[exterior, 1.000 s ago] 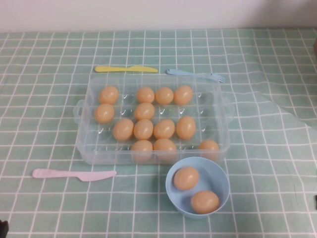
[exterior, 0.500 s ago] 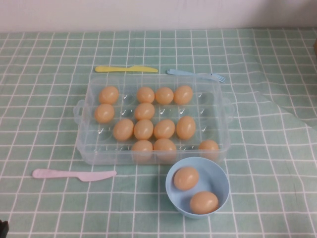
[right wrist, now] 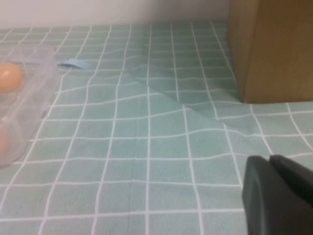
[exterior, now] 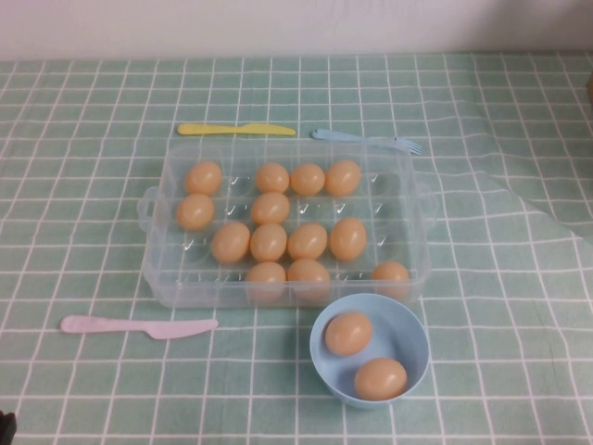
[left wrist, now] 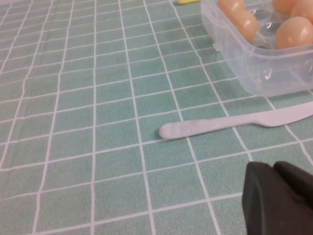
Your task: Take an egg out of the egg box
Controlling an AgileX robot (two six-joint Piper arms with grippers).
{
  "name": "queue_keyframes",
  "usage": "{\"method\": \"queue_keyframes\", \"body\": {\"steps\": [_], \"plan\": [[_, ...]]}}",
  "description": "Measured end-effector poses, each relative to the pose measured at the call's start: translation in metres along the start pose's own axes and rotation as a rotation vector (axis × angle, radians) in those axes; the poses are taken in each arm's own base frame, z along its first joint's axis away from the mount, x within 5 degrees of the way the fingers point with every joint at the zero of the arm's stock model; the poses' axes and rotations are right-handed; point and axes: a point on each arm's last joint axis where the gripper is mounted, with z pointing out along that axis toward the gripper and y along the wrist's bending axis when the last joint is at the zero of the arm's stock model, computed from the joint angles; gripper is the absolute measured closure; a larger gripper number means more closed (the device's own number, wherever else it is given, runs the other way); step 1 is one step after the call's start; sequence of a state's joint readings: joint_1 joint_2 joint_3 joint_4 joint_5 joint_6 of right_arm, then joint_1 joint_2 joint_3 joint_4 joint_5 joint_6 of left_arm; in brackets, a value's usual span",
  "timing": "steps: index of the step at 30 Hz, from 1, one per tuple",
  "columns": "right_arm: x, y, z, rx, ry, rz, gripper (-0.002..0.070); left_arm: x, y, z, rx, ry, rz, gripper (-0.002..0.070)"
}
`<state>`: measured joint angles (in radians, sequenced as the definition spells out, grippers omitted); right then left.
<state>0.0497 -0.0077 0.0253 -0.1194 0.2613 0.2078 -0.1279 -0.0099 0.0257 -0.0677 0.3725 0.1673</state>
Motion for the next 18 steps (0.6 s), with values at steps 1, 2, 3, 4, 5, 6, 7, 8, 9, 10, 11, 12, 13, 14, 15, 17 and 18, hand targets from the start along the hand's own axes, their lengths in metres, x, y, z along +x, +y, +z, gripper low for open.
{"method": "queue_keyframes", "body": {"steps": [1, 2, 3, 4, 5, 6, 7, 8, 9, 10, 11, 12, 13, 14, 15, 17, 18], "plan": [[0.0007, 0.0000, 0.0000, -0.002, 0.008, -0.001, 0.0694, 0.0000, 0.0000, 0.0000, 0.000, 0.000, 0.000, 0.0678], [0.0012, 0.0000, 0.0000, -0.001, 0.013, -0.001, 0.0694, 0.0000, 0.0000, 0.0000, 0.000, 0.000, 0.000, 0.0678], [0.0015, -0.0001, 0.0000, 0.000, 0.017, -0.001, 0.0694, 0.0000, 0.0000, 0.0000, 0.000, 0.000, 0.000, 0.0678], [0.0019, -0.0002, 0.0000, 0.001, 0.021, -0.001, 0.0694, 0.0000, 0.0000, 0.0000, 0.000, 0.000, 0.000, 0.0678], [0.0021, -0.0002, 0.0000, 0.001, 0.023, -0.001, 0.0694, 0.0000, 0.0000, 0.0000, 0.000, 0.000, 0.000, 0.0678], [0.0026, -0.0002, 0.0000, 0.001, 0.029, -0.001, 0.0694, 0.0000, 0.0000, 0.0000, 0.000, 0.000, 0.000, 0.0678], [0.0028, -0.0003, 0.0000, 0.001, 0.031, -0.001, 0.0694, 0.0000, 0.0000, 0.0000, 0.000, 0.000, 0.000, 0.0678], [0.0030, -0.0003, 0.0000, 0.001, 0.033, -0.010, 0.0694, 0.0000, 0.0000, 0.0000, 0.000, 0.000, 0.000, 0.0678], [0.0036, 0.0001, -0.0001, -0.003, 0.040, -0.017, 0.0694, 0.0000, 0.0000, 0.0000, 0.000, 0.000, 0.000, 0.0678], [0.0042, 0.0006, -0.0001, -0.010, 0.046, -0.026, 0.0694, 0.0000, 0.0000, 0.0000, 0.000, 0.000, 0.000, 0.0678], [0.0053, 0.0017, -0.0002, -0.022, 0.058, -0.041, 0.0694, 0.0000, 0.0000, 0.0000, 0.000, 0.000, 0.000, 0.0678], [0.0066, 0.0031, -0.0003, -0.038, 0.072, -0.059, 0.0694, 0.0000, 0.0000, 0.0000, 0.000, 0.000, 0.000, 0.0678], [0.0077, 0.0042, -0.0004, -0.051, 0.083, -0.071, 0.0694, 0.0000, 0.0000, 0.0000, 0.000, 0.000, 0.000, 0.0678], [0.0085, 0.0051, -0.0006, -0.061, 0.092, -0.081, 0.0694, 0.0000, 0.0000, 0.0000, 0.000, 0.000, 0.000, 0.0678], [0.0090, 0.0060, -0.0007, -0.072, 0.097, -0.086, 0.0694, 0.0000, 0.0000, 0.0000, 0.000, 0.000, 0.000, 0.0678], [0.0096, 0.0067, -0.0008, -0.080, 0.102, -0.090, 0.0694, 0.0000, 0.0000, 0.0000, 0.000, 0.000, 0.000, 0.0678], [0.0096, 0.0069, -0.0008, -0.083, 0.102, -0.093, 0.0694, 0.0000, 0.0000, 0.0000, 0.000, 0.000, 0.000, 0.0678]]}}
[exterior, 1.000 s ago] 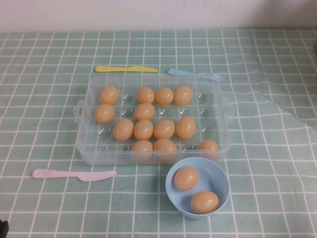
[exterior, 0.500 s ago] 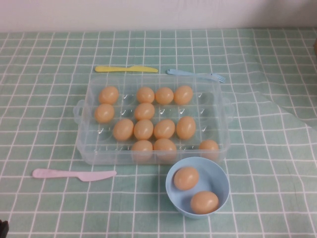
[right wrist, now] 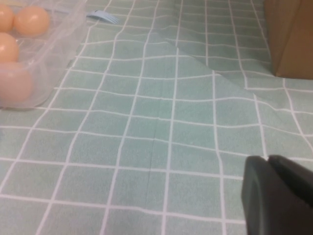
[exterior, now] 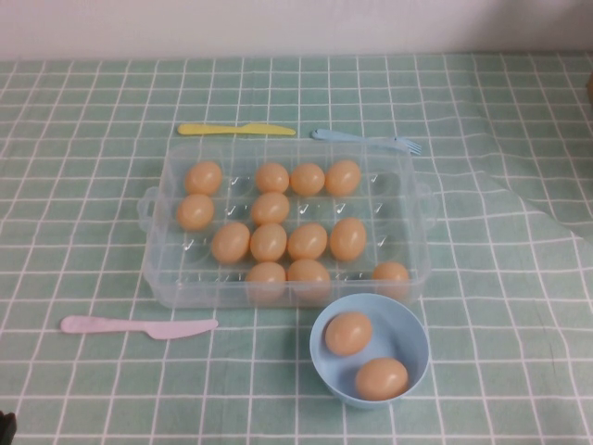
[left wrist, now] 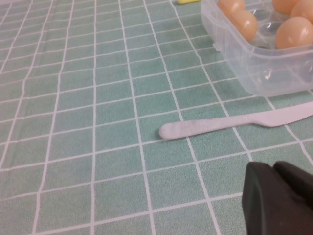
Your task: Take an egg out of the egg box
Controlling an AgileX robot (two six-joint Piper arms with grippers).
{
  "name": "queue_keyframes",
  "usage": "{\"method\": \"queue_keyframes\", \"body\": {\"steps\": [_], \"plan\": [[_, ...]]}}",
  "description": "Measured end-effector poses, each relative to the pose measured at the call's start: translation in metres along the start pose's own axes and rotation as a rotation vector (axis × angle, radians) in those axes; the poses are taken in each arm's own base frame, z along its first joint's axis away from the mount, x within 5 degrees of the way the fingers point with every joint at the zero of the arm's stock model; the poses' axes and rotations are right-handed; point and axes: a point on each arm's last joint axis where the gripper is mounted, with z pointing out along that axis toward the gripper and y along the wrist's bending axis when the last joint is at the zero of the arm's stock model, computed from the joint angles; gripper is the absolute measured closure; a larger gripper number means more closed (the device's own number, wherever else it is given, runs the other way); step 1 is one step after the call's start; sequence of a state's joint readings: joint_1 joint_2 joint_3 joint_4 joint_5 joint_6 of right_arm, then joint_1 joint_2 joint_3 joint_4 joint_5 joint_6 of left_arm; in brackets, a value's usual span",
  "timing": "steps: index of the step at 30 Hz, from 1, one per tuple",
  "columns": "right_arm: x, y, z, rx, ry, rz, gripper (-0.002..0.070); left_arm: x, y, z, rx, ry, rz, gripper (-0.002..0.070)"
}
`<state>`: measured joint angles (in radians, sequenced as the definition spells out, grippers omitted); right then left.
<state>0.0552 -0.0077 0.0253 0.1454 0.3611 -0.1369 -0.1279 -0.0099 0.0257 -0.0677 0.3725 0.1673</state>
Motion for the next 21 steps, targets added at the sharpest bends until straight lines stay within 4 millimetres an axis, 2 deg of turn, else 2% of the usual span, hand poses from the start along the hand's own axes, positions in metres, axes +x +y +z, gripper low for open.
{"method": "queue_keyframes", "body": {"steps": [21], "plan": [[-0.0001, 0.0015, 0.0000, -0.017, -0.001, 0.029, 0.0694, 0.0000, 0.0000, 0.0000, 0.000, 0.000, 0.000, 0.0678]]}}
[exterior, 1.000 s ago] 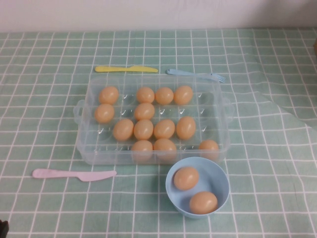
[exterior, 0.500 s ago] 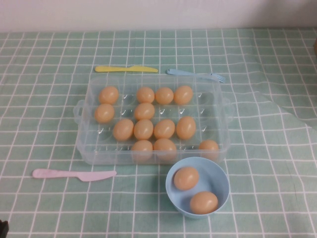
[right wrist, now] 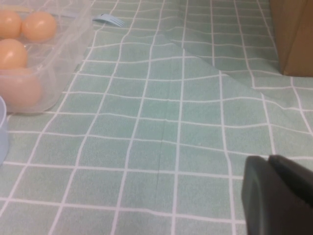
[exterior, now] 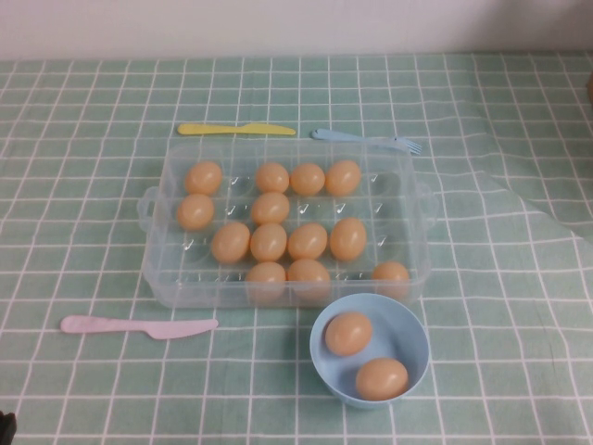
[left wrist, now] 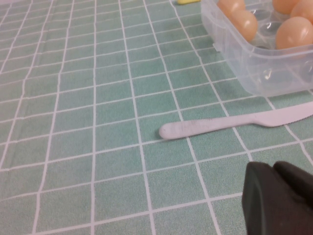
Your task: Take an egg out of the egg box
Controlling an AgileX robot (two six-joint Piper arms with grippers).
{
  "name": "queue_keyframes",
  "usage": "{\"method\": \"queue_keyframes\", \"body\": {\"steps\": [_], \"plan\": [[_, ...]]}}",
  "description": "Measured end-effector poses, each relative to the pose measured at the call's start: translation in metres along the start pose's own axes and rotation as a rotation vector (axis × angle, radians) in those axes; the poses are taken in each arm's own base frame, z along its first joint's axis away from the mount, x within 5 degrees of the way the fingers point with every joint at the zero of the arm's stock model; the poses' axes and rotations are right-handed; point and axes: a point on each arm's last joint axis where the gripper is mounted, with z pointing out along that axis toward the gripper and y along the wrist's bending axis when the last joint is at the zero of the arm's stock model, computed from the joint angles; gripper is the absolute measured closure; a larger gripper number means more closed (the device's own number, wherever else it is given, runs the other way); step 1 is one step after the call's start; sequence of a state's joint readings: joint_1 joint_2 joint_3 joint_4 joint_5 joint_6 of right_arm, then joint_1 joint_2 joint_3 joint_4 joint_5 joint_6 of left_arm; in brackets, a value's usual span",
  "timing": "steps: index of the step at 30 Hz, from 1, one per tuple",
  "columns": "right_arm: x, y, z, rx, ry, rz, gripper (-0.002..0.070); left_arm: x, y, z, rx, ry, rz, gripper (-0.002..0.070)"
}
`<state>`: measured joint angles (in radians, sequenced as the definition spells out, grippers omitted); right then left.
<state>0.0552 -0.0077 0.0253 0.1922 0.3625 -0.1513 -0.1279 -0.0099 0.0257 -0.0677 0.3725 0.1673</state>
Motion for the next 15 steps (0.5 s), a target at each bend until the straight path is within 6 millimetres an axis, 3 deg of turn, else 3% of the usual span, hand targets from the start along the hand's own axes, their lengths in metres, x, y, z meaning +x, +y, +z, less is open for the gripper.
{"method": "queue_keyframes", "body": {"steps": [15], "plan": [[0.0000, 0.0001, 0.0000, -0.001, 0.000, 0.002, 0.0694, 0.0000, 0.0000, 0.0000, 0.000, 0.000, 0.000, 0.0678]]}}
